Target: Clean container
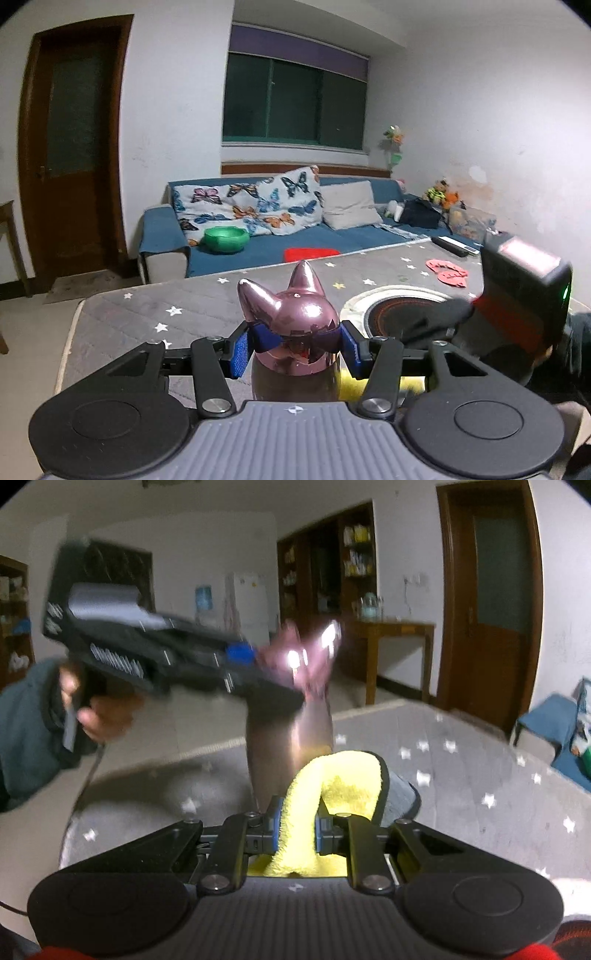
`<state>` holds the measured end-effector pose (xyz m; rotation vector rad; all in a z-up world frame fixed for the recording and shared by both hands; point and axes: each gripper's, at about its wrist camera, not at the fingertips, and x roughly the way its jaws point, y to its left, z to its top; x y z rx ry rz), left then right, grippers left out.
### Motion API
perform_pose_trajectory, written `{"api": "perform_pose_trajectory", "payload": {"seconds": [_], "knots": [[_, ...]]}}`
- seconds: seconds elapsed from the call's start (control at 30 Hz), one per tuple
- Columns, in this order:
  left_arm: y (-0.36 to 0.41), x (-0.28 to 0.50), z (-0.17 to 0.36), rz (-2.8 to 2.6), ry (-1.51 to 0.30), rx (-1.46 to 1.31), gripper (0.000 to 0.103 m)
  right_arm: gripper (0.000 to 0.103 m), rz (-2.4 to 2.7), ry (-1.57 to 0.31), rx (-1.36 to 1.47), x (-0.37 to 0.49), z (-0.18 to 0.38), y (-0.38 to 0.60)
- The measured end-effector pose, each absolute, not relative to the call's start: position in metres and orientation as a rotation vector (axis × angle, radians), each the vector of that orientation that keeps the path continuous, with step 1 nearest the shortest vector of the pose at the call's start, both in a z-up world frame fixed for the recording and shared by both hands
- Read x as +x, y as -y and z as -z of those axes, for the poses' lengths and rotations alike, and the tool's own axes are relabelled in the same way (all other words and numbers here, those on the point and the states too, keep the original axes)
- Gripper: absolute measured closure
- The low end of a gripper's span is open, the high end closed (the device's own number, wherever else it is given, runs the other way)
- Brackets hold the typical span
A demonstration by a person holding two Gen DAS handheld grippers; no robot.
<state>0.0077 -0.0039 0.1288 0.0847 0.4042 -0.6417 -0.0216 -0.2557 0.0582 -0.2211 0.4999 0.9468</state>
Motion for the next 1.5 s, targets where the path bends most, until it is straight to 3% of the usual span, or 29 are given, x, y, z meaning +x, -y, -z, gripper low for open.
{"api": "perform_pose_trajectory", "payload": {"seconds": [0.2,0.43,0.63,0.97,1.5], "knots": [[0.020,-0.013,-0.127,0.490,-0.354,0.115,0.046,0.088,-0.893,-0.608,-0.216,-0.017,-0.029,0.247],[0.027,-0.031,-0.120,0.411,-0.318,0.072,0.048,0.088,-0.879,-0.625,-0.019,-0.010,-0.047,0.274],[0.017,-0.023,-0.123,0.464,-0.335,0.075,0.048,0.088,-0.908,-0.532,0.042,-0.019,-0.075,0.294],[0.007,-0.005,-0.128,0.580,-0.362,0.110,0.048,0.088,-0.965,-0.331,-0.224,-0.056,-0.113,0.274],[0.013,-0.021,-0.122,0.515,-0.345,0.091,0.047,0.088,-0.915,-0.582,-0.214,-0.047,-0.036,0.260]]}}
